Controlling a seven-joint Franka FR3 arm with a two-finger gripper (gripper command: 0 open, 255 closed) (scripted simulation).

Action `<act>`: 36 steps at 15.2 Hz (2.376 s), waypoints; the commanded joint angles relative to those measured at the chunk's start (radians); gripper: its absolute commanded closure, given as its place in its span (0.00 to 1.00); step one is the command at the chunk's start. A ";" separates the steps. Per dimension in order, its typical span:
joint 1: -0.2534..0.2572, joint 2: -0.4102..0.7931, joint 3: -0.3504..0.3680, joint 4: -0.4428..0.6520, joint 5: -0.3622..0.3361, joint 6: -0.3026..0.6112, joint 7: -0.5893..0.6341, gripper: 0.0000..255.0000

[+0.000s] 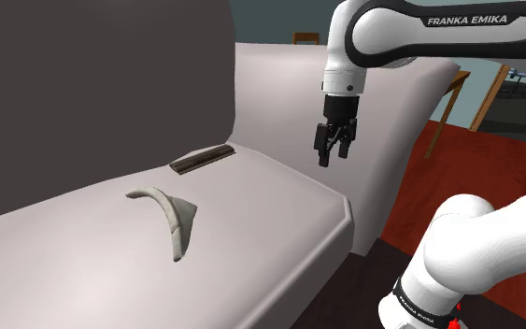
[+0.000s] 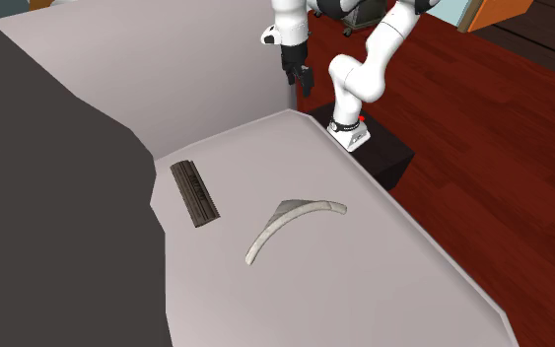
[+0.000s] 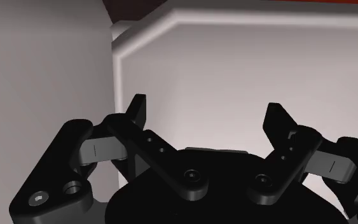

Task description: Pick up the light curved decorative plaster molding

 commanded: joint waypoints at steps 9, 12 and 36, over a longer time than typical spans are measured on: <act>0.049 0.197 0.147 0.124 0.069 0.122 0.155 0.00; 0.061 0.282 0.199 0.190 0.076 0.160 0.213 0.00; 0.244 1.076 0.435 0.995 -0.231 0.185 0.674 0.00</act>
